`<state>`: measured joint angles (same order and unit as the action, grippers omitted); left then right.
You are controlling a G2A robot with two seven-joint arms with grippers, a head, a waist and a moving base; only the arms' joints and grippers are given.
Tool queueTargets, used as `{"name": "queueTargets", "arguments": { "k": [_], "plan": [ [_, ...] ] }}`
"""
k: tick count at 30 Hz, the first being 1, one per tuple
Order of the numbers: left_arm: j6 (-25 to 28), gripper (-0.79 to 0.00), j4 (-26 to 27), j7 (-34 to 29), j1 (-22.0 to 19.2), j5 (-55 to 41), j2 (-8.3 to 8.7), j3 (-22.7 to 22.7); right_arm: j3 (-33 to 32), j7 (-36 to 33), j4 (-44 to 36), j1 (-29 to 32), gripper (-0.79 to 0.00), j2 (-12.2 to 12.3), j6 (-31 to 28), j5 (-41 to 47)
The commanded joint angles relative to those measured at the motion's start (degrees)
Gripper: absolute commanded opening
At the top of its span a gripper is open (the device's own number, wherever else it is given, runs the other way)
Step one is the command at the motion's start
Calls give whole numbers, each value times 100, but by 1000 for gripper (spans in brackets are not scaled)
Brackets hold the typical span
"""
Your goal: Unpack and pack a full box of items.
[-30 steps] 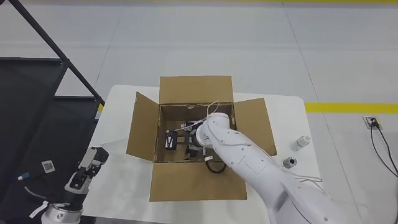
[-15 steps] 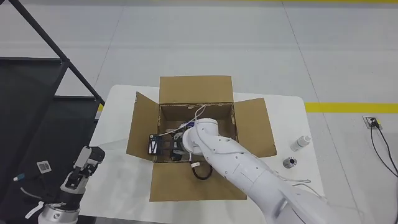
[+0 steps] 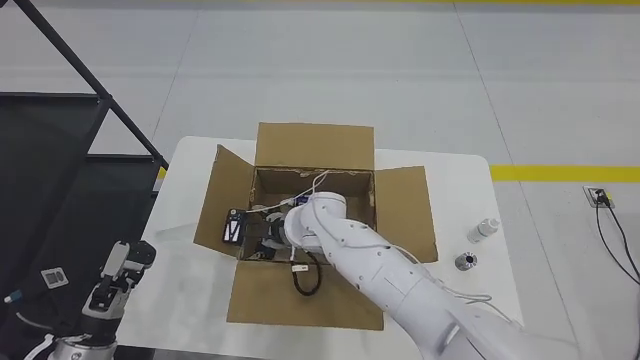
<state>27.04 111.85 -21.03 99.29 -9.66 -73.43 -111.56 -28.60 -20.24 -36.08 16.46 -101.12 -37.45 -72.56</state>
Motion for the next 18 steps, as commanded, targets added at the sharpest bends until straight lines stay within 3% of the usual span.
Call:
{"name": "queueTargets", "arguments": {
  "k": [1, 10, 18],
  "plan": [
    [27, 0, -9, -5, 14, -12, 2, 1, -12, 54, 8, 12, 0, -24, 34, 12],
    [55, 0, -25, 29, 67, -77, 10, -41, -116, 127, 309, -45, 0, -102, 179, 20],
    [61, 0, -32, 50, 85, -146, 17, -53, -508, -522, 850, -200, 0, 35, 222, 282]
  ]
}}
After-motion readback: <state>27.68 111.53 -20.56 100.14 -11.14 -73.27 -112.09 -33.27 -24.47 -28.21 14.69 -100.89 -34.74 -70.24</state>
